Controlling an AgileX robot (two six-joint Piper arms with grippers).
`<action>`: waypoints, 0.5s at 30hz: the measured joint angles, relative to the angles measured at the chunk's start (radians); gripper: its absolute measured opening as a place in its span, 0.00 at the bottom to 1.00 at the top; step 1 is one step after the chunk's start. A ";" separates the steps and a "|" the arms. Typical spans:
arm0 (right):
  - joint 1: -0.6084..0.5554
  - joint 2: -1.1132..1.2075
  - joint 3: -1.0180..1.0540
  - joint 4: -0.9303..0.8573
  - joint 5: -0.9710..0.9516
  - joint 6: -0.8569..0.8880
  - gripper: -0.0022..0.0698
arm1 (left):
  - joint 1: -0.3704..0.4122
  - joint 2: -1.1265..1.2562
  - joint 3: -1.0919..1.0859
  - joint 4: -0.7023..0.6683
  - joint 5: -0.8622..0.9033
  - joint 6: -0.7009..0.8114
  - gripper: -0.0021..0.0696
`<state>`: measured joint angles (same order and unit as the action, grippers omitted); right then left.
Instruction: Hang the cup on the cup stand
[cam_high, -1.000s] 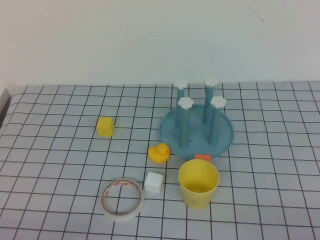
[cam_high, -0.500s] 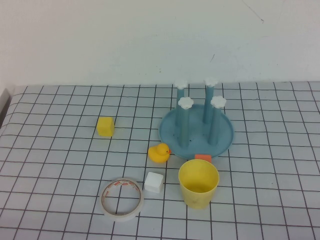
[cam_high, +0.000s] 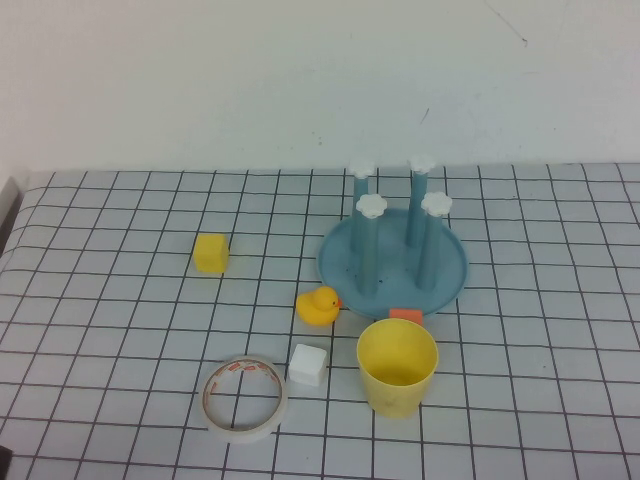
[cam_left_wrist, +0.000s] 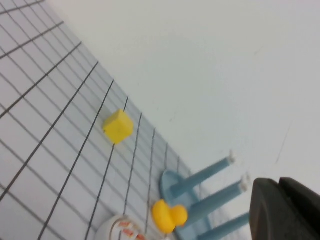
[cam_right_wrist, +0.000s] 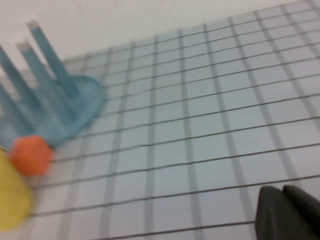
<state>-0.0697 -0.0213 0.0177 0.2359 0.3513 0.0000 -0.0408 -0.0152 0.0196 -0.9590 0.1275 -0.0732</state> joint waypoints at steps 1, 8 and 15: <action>0.000 0.000 0.000 0.046 0.000 0.000 0.03 | 0.000 0.000 0.000 -0.020 -0.016 0.000 0.03; 0.000 0.000 0.010 0.624 0.011 0.000 0.03 | 0.000 0.006 -0.064 0.011 0.050 0.235 0.03; 0.000 0.000 0.010 0.758 -0.051 -0.022 0.03 | 0.000 0.291 -0.369 0.227 0.368 0.453 0.03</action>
<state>-0.0697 -0.0213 0.0273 0.9938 0.3002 -0.0216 -0.0408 0.2759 -0.3489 -0.7318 0.4956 0.3799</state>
